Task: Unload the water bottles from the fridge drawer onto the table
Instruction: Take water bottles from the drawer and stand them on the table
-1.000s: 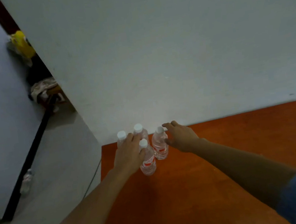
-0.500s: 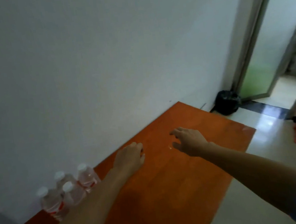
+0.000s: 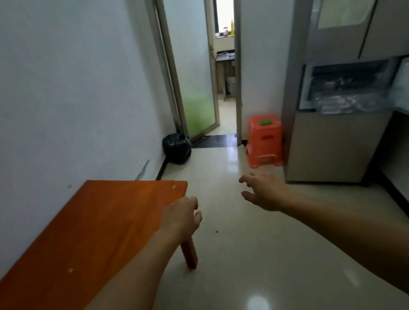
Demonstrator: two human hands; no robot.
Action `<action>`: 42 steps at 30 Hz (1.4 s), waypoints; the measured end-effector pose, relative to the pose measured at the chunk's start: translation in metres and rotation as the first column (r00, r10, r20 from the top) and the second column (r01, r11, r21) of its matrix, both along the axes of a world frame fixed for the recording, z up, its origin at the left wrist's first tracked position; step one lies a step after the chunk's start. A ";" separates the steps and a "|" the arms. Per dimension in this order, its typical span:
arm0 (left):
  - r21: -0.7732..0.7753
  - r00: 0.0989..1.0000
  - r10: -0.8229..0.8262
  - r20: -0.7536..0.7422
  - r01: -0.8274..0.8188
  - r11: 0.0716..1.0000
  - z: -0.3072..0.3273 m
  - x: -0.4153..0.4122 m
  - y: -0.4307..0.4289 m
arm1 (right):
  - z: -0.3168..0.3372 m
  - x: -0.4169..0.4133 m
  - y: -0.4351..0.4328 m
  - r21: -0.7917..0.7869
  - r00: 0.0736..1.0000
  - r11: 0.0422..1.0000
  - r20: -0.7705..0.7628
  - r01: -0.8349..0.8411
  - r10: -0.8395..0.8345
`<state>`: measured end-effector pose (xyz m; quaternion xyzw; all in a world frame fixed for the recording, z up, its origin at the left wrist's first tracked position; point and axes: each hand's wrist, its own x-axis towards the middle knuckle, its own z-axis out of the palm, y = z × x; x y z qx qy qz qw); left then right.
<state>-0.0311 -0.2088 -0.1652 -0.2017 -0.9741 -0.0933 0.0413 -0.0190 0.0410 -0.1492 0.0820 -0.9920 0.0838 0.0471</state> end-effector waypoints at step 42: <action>-0.019 0.780 -0.617 0.103 0.622 0.783 -0.013 -0.482 0.854 | -0.035 -0.338 0.838 -0.107 0.764 0.758 0.014 0.643 -0.645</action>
